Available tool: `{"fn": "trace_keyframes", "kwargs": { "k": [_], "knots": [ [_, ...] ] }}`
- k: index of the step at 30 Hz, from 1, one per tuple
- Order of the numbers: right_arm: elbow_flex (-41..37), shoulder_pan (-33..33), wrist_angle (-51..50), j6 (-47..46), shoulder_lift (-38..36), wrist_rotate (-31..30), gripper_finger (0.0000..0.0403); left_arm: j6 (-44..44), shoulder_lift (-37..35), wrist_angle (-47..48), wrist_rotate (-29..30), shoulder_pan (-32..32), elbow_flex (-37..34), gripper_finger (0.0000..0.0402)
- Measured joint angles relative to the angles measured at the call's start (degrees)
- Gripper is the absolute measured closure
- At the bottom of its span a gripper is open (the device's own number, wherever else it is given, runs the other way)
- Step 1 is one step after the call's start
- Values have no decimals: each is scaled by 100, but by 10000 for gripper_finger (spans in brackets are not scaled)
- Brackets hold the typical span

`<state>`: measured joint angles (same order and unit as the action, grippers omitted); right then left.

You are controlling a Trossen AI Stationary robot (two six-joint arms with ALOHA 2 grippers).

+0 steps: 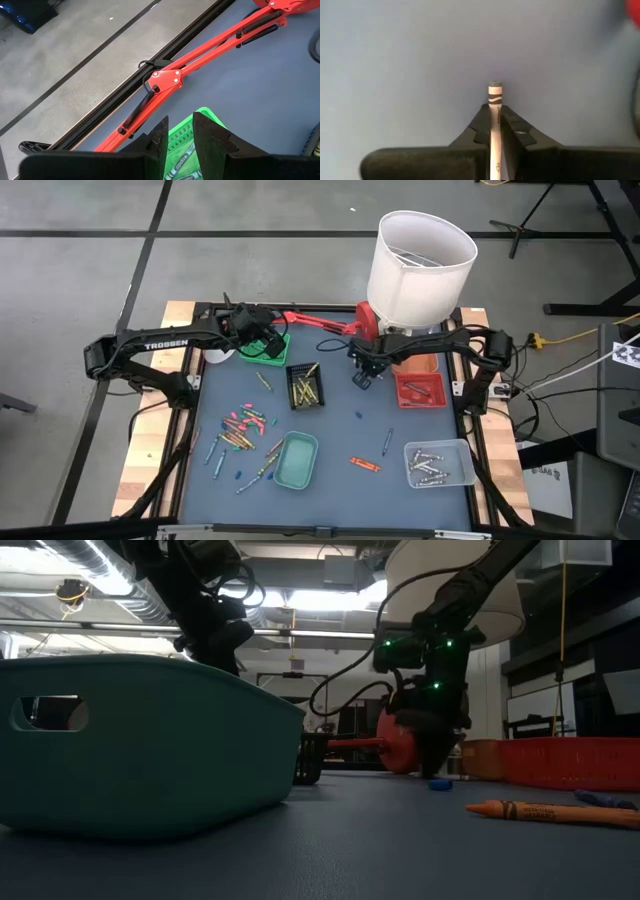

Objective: Sort crayons
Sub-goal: Put the gray crayon into the white bin

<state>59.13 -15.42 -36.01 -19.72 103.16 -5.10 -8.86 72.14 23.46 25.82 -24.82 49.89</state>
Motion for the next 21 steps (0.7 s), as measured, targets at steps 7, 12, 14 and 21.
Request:
{"fn": "trace_keyframes", "kwargs": {
  "k": [7, 12, 14, 21],
  "knots": [
    [-26, 28, -70, 187, -247, 1227, 393, 0, 0, 2, 0, 0, 0, 328],
    [-21, 94, 14, 226, -289, 2459, 391, 0, 0, 2, 0, 0, 0, 328],
    [-15, 180, 52, 227, -293, 2869, 392, 0, 0, 1, -1, -1, 0, 328],
    [163, 684, 178, 223, -315, 4216, 390, 0, 0, 2, 0, 0, 0, 328]
  ]
}}
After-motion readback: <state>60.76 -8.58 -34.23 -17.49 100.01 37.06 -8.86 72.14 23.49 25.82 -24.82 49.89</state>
